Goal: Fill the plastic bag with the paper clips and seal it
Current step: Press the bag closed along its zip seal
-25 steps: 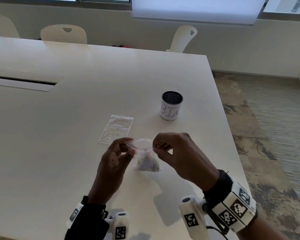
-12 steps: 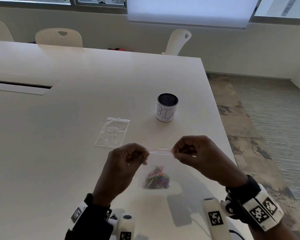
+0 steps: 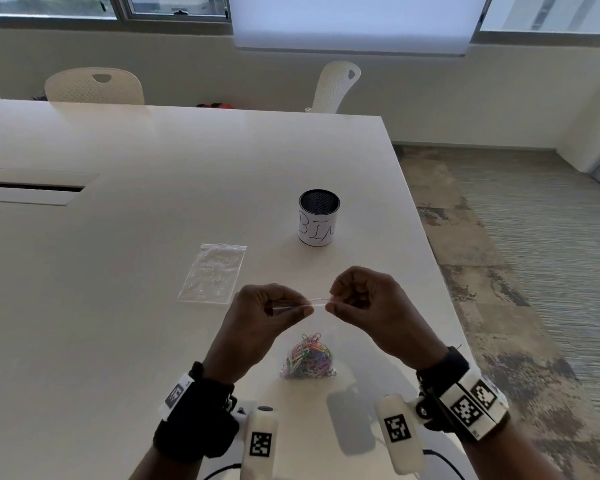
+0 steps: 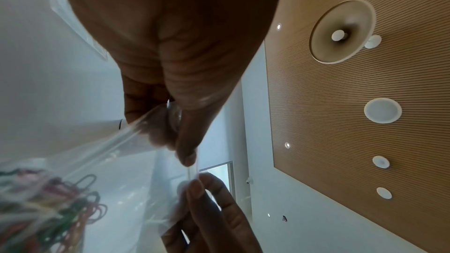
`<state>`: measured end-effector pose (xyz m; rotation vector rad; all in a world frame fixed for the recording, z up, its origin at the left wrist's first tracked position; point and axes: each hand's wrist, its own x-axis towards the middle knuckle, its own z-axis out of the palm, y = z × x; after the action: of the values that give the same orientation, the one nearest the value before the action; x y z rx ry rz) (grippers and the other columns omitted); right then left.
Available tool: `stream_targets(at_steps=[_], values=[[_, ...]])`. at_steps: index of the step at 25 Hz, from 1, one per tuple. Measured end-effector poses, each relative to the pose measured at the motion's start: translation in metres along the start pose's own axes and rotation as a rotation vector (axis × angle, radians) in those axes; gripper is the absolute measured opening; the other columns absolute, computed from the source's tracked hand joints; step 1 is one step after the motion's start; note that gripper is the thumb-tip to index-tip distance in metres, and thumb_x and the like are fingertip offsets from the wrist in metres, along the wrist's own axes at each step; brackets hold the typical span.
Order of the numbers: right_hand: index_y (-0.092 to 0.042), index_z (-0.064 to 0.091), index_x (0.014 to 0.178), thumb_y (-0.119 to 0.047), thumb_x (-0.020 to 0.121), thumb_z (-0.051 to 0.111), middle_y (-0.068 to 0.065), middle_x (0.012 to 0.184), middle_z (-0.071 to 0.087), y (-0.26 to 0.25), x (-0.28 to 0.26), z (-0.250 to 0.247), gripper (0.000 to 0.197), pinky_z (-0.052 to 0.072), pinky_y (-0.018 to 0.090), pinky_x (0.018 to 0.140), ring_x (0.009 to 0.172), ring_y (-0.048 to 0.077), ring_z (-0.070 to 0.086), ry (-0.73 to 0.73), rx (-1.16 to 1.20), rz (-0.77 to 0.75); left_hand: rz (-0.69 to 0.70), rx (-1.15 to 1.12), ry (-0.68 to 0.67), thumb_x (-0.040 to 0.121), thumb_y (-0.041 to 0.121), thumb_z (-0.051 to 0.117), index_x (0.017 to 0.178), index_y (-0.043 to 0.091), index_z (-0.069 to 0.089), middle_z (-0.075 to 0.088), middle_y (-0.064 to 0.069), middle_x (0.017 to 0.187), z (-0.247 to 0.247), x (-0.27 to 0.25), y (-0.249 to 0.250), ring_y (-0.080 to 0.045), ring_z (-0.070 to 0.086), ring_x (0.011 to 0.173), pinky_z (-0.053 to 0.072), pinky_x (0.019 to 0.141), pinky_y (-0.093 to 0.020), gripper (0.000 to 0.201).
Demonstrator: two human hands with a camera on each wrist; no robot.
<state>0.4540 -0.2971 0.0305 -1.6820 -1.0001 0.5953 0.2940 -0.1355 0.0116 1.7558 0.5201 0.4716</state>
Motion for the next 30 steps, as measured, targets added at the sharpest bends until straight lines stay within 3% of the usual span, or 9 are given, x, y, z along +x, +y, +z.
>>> stream_targets(at_steps=[2, 6, 9, 12, 17, 21, 26, 30], values=[[-0.013, 0.074, 0.100, -0.012, 0.084, 0.084, 0.007, 0.087, 0.078, 0.003, 0.003, 0.003, 0.019, 0.062, 0.032, 0.079, 0.082, 0.024, 0.075, -0.020, -0.020, 0.009, -0.001, 0.005, 0.000, 0.084, 0.015, 0.089, 0.091, 0.017, 0.085, 0.084, -0.001, 0.089, 0.000, 0.002, 0.000, -0.016, 0.081, 0.088, 0.064, 0.086, -0.032, 0.008], [-0.013, 0.078, 0.092, -0.016, 0.086, 0.083, 0.008, 0.085, 0.078, 0.008, 0.004, 0.010, 0.008, 0.060, 0.032, 0.074, 0.076, 0.017, 0.072, -0.025, -0.053, -0.007, -0.004, -0.028, -0.004, 0.083, 0.010, 0.089, 0.090, 0.015, 0.085, 0.084, -0.003, 0.089, 0.000, 0.006, -0.003, -0.016, 0.081, 0.088, 0.063, 0.083, -0.027, 0.009], [-0.015, 0.079, 0.091, -0.018, 0.088, 0.082, 0.007, 0.086, 0.079, 0.010, 0.004, 0.012, 0.006, 0.061, 0.038, 0.075, 0.082, 0.030, 0.073, -0.008, -0.036, 0.001, -0.019, -0.061, -0.006, 0.083, 0.007, 0.089, 0.091, 0.011, 0.084, 0.084, -0.005, 0.090, -0.001, 0.007, -0.004, -0.017, 0.082, 0.089, 0.061, 0.083, -0.025, 0.010], [-0.014, 0.079, 0.092, -0.018, 0.088, 0.081, 0.002, 0.086, 0.080, 0.010, 0.003, 0.013, 0.006, 0.059, 0.028, 0.075, 0.084, 0.026, 0.074, -0.004, -0.012, 0.000, -0.017, -0.078, -0.013, 0.083, 0.007, 0.088, 0.091, 0.011, 0.084, 0.084, -0.007, 0.091, -0.002, 0.007, -0.005, -0.018, 0.081, 0.090, 0.061, 0.083, -0.025, 0.010], [-0.018, 0.078, 0.091, -0.019, 0.090, 0.079, -0.001, 0.086, 0.080, 0.016, 0.004, 0.018, 0.002, 0.061, 0.040, 0.079, 0.083, 0.029, 0.074, 0.039, -0.016, -0.020, -0.011, -0.071, 0.009, 0.083, 0.012, 0.089, 0.087, 0.014, 0.085, 0.082, -0.010, 0.088, 0.000, 0.009, -0.009, -0.024, 0.080, 0.087, 0.063, 0.084, -0.035, 0.006], [-0.019, 0.078, 0.095, -0.020, 0.090, 0.080, 0.000, 0.088, 0.080, 0.018, 0.004, 0.018, 0.005, 0.062, 0.046, 0.081, 0.083, 0.027, 0.074, 0.041, -0.015, -0.045, -0.030, -0.100, -0.018, 0.082, 0.013, 0.089, 0.090, 0.012, 0.085, 0.083, -0.010, 0.089, -0.002, 0.008, -0.009, -0.027, 0.080, 0.090, 0.063, 0.086, -0.033, 0.009], [-0.019, 0.079, 0.094, -0.022, 0.090, 0.079, 0.000, 0.087, 0.079, 0.020, 0.005, 0.015, 0.005, 0.061, 0.048, 0.079, 0.082, 0.026, 0.074, 0.028, -0.042, -0.069, -0.011, -0.078, -0.037, 0.082, 0.017, 0.089, 0.091, 0.013, 0.086, 0.083, -0.007, 0.088, -0.004, 0.009, -0.009, -0.019, 0.079, 0.085, 0.062, 0.082, -0.031, 0.011], [-0.015, 0.079, 0.092, -0.018, 0.090, 0.079, 0.001, 0.083, 0.079, 0.021, 0.005, 0.017, 0.003, 0.061, 0.042, 0.075, 0.077, 0.024, 0.073, 0.035, -0.054, -0.109, 0.040, 0.005, -0.030, 0.085, 0.020, 0.088, 0.090, 0.020, 0.087, 0.080, -0.005, 0.087, -0.004, 0.009, -0.010, -0.027, 0.076, 0.085, 0.062, 0.079, -0.041, 0.005]])
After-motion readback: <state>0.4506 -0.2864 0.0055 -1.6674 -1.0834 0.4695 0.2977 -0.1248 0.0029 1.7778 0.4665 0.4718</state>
